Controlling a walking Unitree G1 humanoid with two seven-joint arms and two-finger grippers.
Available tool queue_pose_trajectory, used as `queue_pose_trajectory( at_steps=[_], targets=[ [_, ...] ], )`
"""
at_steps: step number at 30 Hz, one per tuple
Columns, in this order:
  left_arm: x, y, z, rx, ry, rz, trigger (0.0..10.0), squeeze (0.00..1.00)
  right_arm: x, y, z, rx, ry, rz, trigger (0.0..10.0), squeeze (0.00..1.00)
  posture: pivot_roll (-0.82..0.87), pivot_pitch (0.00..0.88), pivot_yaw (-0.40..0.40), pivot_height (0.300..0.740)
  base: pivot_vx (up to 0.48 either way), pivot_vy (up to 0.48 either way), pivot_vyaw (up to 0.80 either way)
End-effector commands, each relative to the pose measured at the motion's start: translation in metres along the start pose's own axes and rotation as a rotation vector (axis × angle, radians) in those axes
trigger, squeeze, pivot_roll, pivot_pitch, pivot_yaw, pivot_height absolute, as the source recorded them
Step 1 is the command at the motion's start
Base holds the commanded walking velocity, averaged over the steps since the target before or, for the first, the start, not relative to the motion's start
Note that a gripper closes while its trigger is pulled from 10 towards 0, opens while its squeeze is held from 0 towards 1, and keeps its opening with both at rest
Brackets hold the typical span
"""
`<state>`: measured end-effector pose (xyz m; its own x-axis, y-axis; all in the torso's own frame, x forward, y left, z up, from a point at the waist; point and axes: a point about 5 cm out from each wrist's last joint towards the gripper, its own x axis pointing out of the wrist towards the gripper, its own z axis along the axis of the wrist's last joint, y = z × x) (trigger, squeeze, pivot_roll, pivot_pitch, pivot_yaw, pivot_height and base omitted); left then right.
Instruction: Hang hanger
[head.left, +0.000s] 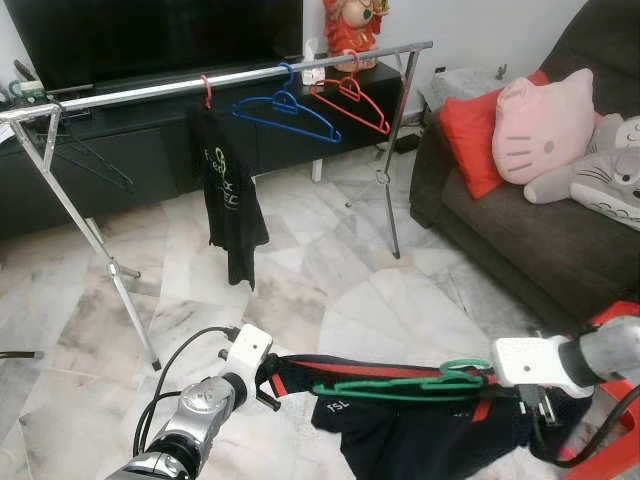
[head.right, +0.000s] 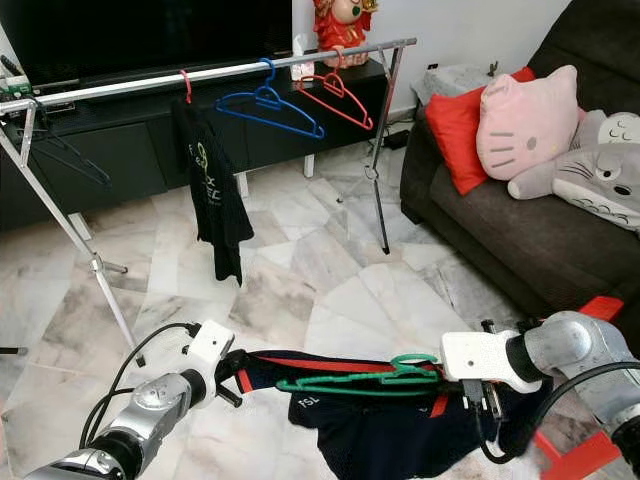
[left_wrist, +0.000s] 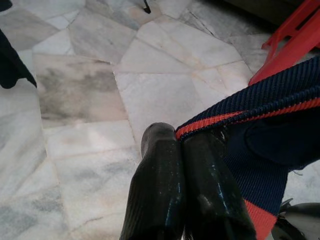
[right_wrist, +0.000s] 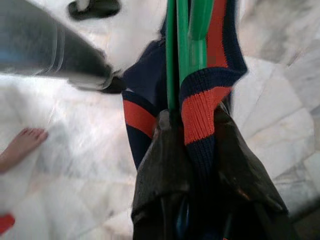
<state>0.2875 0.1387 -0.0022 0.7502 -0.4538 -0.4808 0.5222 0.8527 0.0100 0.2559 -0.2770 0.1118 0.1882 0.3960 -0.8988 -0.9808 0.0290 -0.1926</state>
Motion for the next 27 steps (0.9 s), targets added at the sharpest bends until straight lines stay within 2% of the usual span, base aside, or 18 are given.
queue_pose_trajectory(
  at_steps=[1, 5, 10, 13, 17, 22, 26, 27],
  targets=[
    [-0.020, 0.041, -0.011, -0.001, 0.069, 0.202, 10.0, 0.00, -0.024, 0.008, -0.038, 0.073, 0.230, 0.023, 0.0, 0.00, -0.19, 0.000, -0.036, 0.740, 0.000, 0.000, 0.00],
    [-0.017, 0.044, 0.003, 0.000, 0.022, 0.185, 10.0, 0.00, -0.017, 0.007, -0.039, 0.055, 0.257, -0.002, 0.0, 0.00, -0.19, 0.000, -0.037, 0.740, 0.000, 0.000, 0.00],
    [-0.009, 0.036, 0.023, 0.035, -0.037, 0.040, 10.0, 0.00, -0.010, -0.004, -0.035, 0.020, 0.280, -0.095, 0.0, 0.00, -0.18, 0.000, -0.036, 0.740, 0.000, 0.000, 0.00],
    [-0.008, 0.033, 0.027, 0.050, -0.045, 0.006, 10.0, 0.00, -0.007, -0.008, -0.031, 0.032, 0.242, -0.137, 0.0, 0.00, -0.18, 0.000, -0.035, 0.740, 0.000, 0.000, 0.00],
    [-0.007, 0.030, 0.026, 0.073, -0.036, -0.024, 10.0, 0.00, -0.005, -0.010, -0.024, 0.050, 0.154, -0.167, 0.0, 0.00, -0.18, 0.000, -0.032, 0.740, 0.000, 0.000, 0.00],
    [-0.007, 0.020, 0.015, 0.092, -0.001, -0.072, 10.0, 0.00, -0.006, -0.011, -0.018, 0.099, 0.056, -0.195, 0.0, 0.00, -0.19, 0.000, -0.029, 0.740, 0.000, 0.000, 0.00],
    [-0.007, 0.019, 0.014, 0.096, 0.004, -0.082, 10.0, 0.00, -0.003, -0.009, -0.019, 0.090, 0.068, -0.186, 0.0, 0.00, -0.19, 0.000, -0.030, 0.740, 0.000, 0.000, 0.00],
    [-0.007, 0.019, 0.014, 0.096, 0.004, -0.080, 10.0, 0.00, -0.001, -0.008, -0.023, 0.081, 0.107, -0.176, 0.0, 0.00, -0.18, 0.000, -0.031, 0.740, 0.000, 0.000, 0.00]
  ],
)
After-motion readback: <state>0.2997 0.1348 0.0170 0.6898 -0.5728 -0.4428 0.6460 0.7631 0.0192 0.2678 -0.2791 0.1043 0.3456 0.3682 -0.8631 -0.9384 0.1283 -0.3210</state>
